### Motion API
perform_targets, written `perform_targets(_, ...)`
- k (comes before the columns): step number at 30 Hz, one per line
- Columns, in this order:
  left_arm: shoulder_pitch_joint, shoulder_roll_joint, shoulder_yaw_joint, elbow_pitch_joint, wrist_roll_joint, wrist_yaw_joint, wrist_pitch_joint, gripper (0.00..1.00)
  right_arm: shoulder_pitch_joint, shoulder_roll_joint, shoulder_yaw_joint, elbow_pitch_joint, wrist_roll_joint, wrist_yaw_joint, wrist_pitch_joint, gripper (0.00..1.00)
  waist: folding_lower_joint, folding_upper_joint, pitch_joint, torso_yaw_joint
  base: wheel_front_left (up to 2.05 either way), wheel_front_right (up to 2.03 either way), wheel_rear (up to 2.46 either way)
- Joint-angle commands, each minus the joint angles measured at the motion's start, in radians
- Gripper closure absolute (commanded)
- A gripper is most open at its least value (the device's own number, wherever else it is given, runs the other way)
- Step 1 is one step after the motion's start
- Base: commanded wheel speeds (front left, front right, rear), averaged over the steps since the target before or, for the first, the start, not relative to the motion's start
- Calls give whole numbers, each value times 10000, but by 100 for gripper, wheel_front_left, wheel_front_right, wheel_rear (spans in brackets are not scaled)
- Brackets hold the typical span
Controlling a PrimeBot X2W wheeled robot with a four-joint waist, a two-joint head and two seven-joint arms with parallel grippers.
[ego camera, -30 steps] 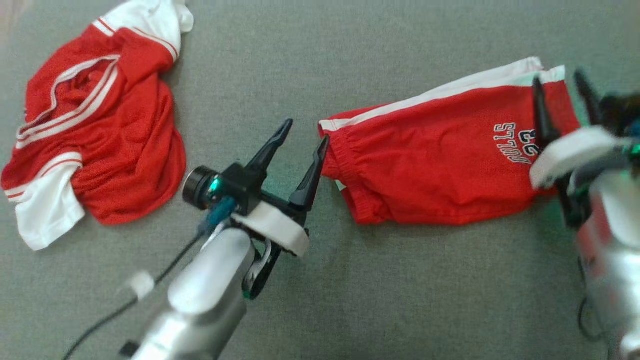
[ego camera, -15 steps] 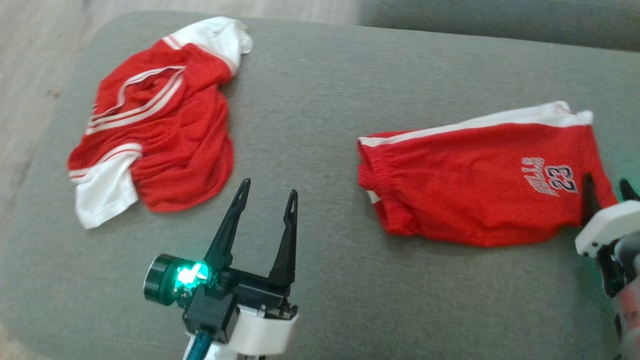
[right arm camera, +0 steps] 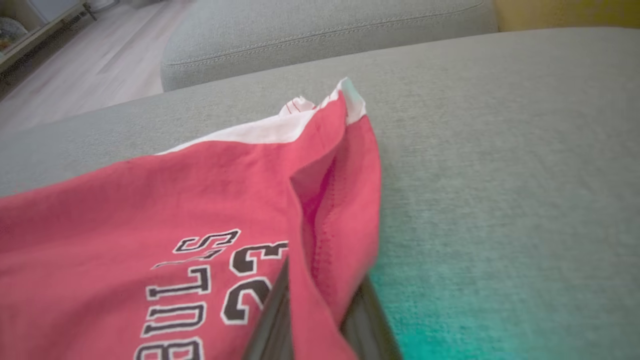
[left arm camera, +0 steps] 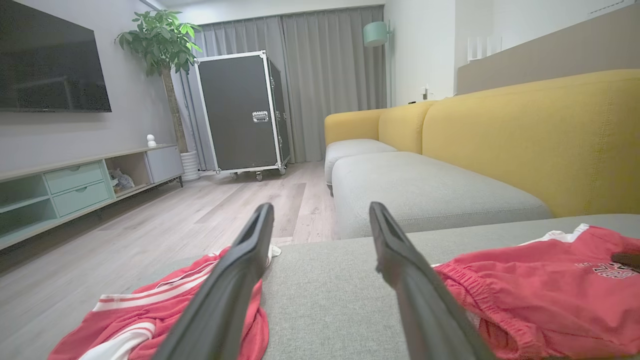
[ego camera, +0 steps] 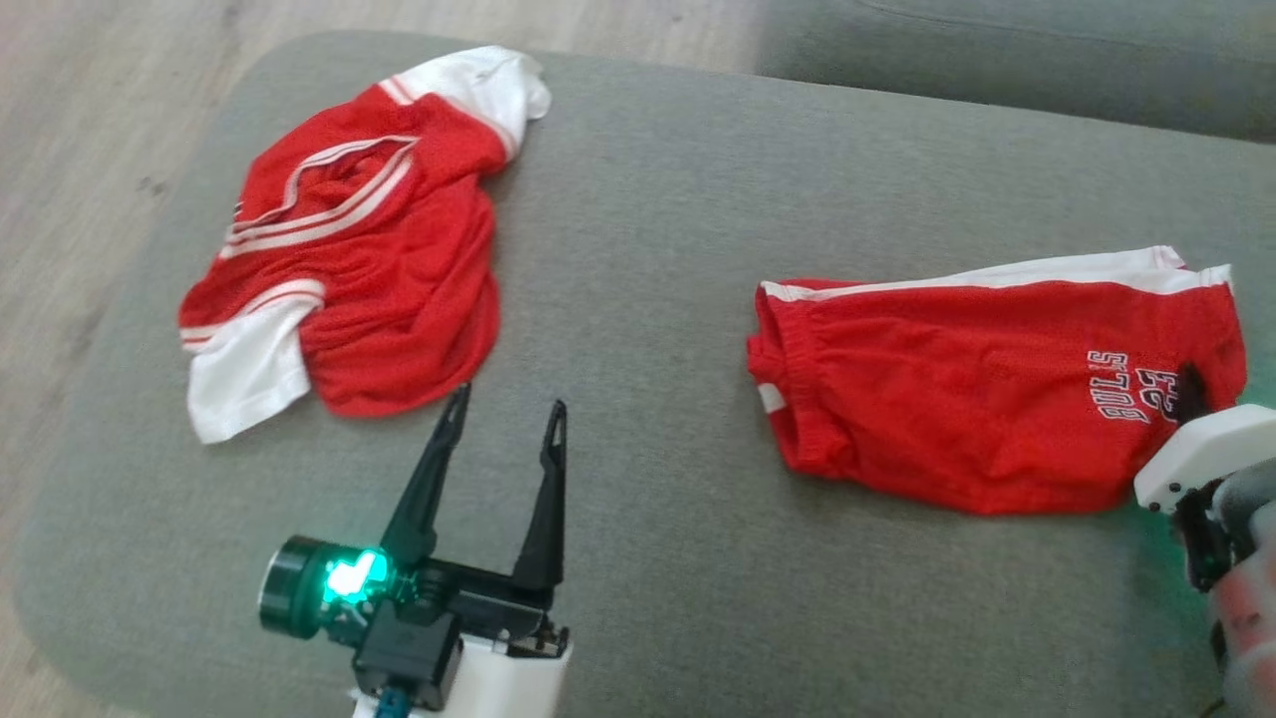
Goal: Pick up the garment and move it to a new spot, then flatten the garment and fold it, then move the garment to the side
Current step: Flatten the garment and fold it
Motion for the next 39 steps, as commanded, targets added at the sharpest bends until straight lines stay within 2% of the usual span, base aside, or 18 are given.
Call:
perform_targets(1,-98,-18,427,-396,82,23,-51,0,-244,-192,224,-160,-35,-9,-204,100,0,-1,2,-383,0,0,0)
perform_targets(9,18,-55,603,-443,129,-102,-51,0,-309,-713,420,20,-64,-9,-439,100,0,-1,-56,-1866,0,0,0)
perform_targets(15,-24,-121,670,-389,147,-217,-51,0,-569,-924,613,-284,-142,-9,-673,100,0,-1,-56,-2450,0,0,0)
perform_targets(19,-42,-165,653,-282,173,-311,-51,0,-857,-596,1113,-938,-167,-9,-834,100,0,-1,-101,-2585,0,0,0)
perform_targets(24,21,-200,698,-128,163,-388,-51,0,-855,-7,2157,-2245,-111,-9,-857,100,0,-1,-387,-2442,0,0,0)
perform_targets(32,242,-292,793,20,117,-410,-51,0,157,1068,4184,-4333,128,-9,44,100,0,-1,-731,-1976,0,0,0)
perform_targets(33,258,-307,793,39,105,-423,-51,0,342,1249,4435,-4456,179,-9,199,90,0,-1,-748,-1929,0,0,0)
perform_targets(34,266,-323,785,62,97,-444,-51,0,523,1398,4676,-4554,200,-9,317,61,0,-1,-768,-1878,0,0,0)
perform_targets(35,267,-339,764,90,94,-471,-51,0,707,1500,4867,-4624,205,-9,387,9,0,-1,-791,-1813,0,0,0)
perform_targets(36,266,-356,745,111,92,-493,-51,0,884,1566,4982,-4680,200,-9,412,0,0,-1,-813,-1756,0,0,0)
perform_targets(39,308,-405,773,102,71,-472,-51,0,1366,1665,5021,-5014,183,-9,94,0,0,-1,-944,-1657,0,0,0)
